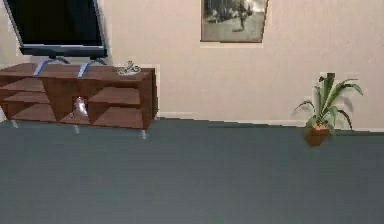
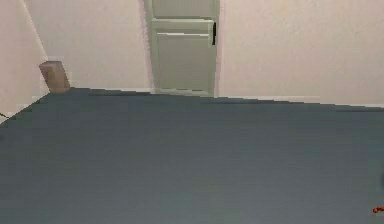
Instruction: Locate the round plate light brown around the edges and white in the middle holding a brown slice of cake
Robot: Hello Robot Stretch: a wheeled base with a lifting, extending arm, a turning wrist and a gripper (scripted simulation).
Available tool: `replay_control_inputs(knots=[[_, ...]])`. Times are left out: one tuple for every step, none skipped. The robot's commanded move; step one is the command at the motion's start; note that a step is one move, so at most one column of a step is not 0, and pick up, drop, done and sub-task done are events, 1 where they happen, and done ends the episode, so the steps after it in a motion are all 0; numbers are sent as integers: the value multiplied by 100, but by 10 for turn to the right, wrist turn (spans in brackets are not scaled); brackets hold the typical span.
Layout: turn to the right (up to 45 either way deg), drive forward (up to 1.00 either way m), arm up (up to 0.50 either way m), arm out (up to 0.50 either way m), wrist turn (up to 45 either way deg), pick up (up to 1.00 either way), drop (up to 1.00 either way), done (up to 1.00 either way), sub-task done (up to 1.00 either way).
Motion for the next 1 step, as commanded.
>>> replay_control_inputs(knots=[[0,100,0,0,0,0,0,0,0]])
